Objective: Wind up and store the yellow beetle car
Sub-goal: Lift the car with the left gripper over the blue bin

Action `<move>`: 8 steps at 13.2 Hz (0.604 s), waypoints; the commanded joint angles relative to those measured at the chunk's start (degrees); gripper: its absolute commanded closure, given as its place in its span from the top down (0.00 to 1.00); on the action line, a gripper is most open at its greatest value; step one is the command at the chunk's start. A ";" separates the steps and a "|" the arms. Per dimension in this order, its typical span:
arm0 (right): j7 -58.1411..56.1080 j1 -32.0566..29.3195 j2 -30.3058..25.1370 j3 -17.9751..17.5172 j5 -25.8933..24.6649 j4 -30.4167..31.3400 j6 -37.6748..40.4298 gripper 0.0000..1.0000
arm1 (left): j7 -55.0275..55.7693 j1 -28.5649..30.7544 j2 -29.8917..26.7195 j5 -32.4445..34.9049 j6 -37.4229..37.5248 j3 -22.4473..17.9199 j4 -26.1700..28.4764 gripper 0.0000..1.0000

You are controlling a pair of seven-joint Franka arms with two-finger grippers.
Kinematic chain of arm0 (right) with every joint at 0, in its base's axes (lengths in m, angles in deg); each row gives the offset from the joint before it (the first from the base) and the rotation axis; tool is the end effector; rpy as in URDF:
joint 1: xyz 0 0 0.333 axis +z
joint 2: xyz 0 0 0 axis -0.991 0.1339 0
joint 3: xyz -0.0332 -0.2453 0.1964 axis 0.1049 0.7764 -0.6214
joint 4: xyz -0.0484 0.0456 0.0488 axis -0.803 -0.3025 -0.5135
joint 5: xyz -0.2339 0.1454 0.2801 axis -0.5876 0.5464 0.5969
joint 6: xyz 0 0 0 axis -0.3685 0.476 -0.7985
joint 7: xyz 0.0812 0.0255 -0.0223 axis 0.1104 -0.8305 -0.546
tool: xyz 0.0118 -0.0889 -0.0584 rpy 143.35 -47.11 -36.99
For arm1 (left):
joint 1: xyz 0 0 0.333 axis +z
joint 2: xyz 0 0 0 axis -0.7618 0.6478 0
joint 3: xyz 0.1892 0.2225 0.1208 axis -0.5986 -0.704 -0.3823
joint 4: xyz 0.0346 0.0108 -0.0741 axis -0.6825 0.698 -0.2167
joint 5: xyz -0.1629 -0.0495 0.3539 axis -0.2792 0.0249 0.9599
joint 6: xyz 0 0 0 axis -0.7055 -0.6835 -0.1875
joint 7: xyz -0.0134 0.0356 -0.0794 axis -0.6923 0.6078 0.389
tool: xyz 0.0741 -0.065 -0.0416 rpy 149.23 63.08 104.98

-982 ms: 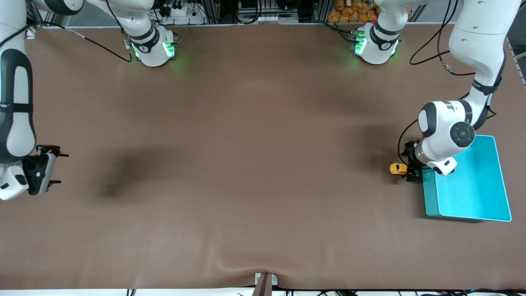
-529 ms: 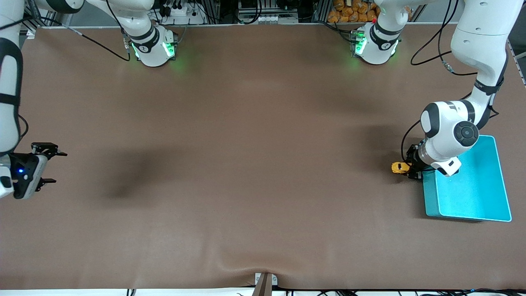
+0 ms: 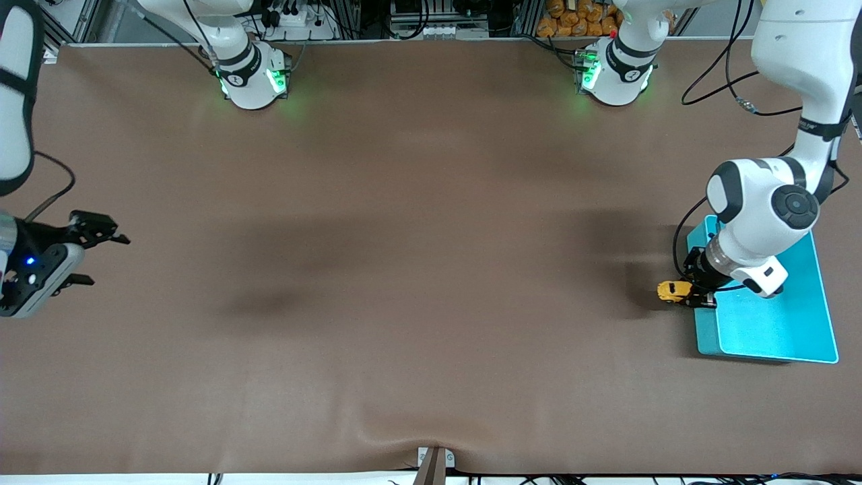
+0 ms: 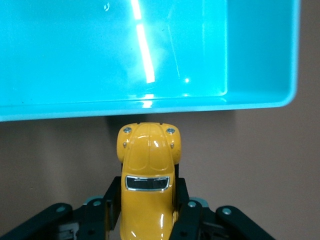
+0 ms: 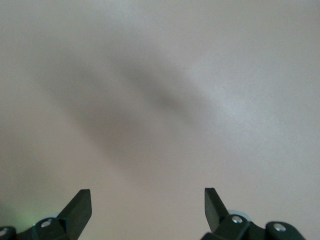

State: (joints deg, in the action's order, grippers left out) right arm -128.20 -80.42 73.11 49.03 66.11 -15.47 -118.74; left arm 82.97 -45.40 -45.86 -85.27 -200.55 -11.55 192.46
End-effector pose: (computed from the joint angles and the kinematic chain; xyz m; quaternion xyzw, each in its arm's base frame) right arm 0.6521 -0.0341 0.5244 -0.9238 -0.3692 0.0397 0.0931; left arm 0.6208 0.0243 0.2826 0.7585 0.6464 0.0675 0.0478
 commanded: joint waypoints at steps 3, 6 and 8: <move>18.95 4.26 -7.10 0.54 -4.20 1.18 4.44 1.00 | -6.75 0.43 -1.62 1.46 10.58 -0.25 -7.50 0.00; 29.62 6.91 -12.73 0.54 -12.23 1.97 10.32 1.00 | -13.24 0.52 -1.89 1.46 13.50 -1.04 -9.71 0.00; 29.72 5.34 -15.02 1.07 -12.42 2.85 12.53 1.00 | -17.99 1.31 -2.59 1.46 13.59 -2.01 -9.72 0.00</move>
State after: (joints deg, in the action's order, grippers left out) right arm -99.77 -74.03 61.22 49.25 54.79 -15.39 -106.95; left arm 68.69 -44.97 -47.31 -85.25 -188.66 -13.03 183.28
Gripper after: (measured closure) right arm 0.000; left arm 0.542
